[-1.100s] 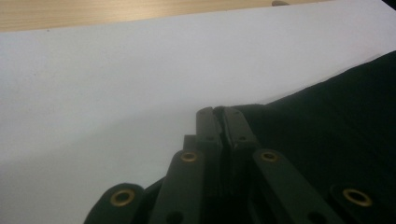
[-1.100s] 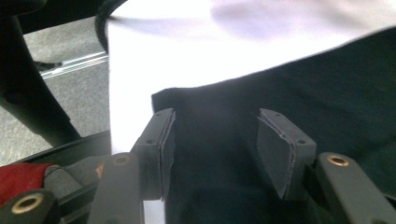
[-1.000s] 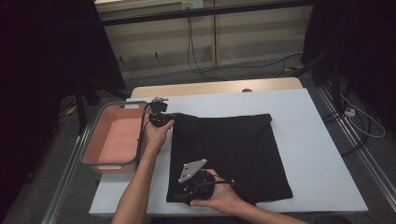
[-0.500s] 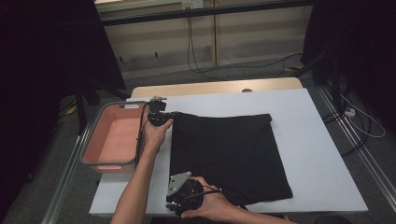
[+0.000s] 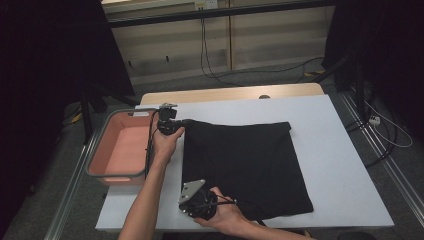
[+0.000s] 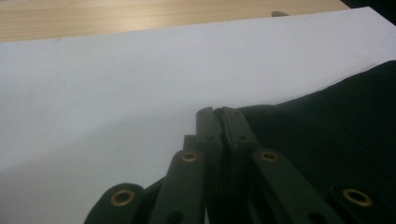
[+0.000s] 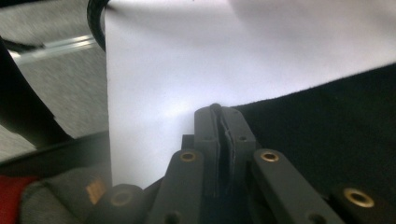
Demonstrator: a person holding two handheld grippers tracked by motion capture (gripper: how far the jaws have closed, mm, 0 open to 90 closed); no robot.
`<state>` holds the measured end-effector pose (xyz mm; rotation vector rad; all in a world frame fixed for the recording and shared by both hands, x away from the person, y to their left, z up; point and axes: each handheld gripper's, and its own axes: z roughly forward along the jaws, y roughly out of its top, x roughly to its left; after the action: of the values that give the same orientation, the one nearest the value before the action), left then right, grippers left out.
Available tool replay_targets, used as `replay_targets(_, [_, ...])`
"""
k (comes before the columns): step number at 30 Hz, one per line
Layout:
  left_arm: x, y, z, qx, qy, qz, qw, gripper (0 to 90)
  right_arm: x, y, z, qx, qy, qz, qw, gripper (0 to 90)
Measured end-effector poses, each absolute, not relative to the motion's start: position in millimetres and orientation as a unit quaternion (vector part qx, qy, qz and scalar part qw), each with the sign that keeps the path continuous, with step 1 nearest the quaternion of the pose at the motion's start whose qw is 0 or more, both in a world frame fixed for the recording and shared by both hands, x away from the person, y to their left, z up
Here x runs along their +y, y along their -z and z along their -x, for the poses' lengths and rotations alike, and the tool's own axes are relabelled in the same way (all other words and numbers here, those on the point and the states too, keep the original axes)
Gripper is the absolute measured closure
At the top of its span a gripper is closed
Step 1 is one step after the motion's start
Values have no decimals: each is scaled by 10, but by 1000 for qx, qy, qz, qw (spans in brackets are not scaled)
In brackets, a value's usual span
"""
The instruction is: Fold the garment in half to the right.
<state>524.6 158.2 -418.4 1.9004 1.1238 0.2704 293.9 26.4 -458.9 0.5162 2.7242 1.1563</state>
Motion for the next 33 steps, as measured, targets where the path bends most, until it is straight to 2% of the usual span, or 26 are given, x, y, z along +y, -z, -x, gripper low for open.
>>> replay_targets(16, [1680, 4022, -5206, 443, -111, -760, 462, 865, 170, 4421, -2911, 885, -435, -162, 30, 879])
replay_targets(33, [1621, 3808, -5176, 429, -124, -755, 479, 865, 53, 4121, -2905, 860, -486, -150, 37, 879])
